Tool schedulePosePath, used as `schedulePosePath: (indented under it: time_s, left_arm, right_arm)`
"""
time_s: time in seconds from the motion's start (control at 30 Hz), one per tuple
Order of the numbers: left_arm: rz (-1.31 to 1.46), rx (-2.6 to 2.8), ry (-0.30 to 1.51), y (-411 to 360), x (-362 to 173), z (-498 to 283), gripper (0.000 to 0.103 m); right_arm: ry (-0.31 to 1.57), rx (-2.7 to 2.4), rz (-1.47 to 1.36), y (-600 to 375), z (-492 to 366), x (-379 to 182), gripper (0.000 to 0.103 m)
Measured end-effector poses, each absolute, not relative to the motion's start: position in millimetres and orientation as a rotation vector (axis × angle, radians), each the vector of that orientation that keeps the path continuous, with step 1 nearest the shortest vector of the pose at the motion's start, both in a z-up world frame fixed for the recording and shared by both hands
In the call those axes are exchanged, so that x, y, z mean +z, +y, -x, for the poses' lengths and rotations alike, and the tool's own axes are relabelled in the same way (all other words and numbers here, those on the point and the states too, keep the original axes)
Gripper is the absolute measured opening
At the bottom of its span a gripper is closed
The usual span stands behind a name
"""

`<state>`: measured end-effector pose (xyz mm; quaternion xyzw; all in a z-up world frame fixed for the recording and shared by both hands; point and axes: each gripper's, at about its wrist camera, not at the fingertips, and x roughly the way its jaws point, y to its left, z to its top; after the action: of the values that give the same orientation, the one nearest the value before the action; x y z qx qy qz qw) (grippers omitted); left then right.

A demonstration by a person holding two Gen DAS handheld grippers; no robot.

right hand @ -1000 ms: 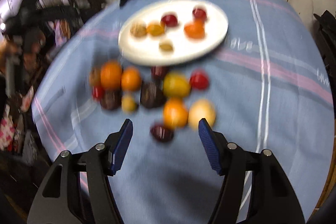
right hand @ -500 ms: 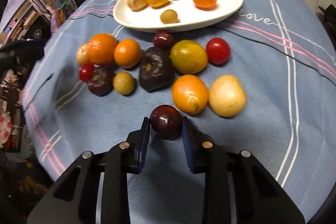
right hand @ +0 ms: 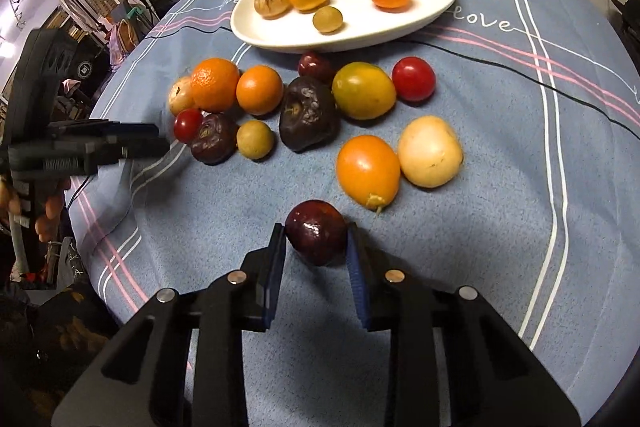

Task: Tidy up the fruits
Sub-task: 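Grasp a dark red plum with the right tool while the left tool grasps a red tomato, then carry the dark plum and red tomato over the plate with both tools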

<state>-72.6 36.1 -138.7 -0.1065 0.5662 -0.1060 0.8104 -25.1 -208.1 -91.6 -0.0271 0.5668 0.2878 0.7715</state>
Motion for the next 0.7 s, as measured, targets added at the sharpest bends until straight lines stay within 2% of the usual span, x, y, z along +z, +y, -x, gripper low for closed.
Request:
schedulePosePath:
  time_s: [0.17,0.23,0.3,0.6,0.7]
  left_arm:
    - [0.27,-0.158,1.216,31.1,-138.2,59.0,0.058]
    - [0.306,-0.132,1.242,30.6,-144.2,53.7,0.046]
    - [0.353,-0.105,1.278,30.2,-154.1,50.5,0.042]
    - [0.514,-0.039,1.289,39.7,-168.7,41.3,0.041]
    - [0.528,-0.046,1.282,42.6,-168.1,43.4,0.03]
  right_arm:
    - [1.232,0.639,0.056,-205.3,22.8,-91.3,0.03]
    - [1.23,0.646,0.058,-200.9,20.6,-90.8,0.03]
    - [1.225,0.655,0.063,-199.0,20.9,-88.6,0.03]
    - [1.232,0.67,0.072,-201.0,23.1,-89.3,0.03]
    - [1.225,0.683,0.076,-199.6,22.7,-87.6,0.03]
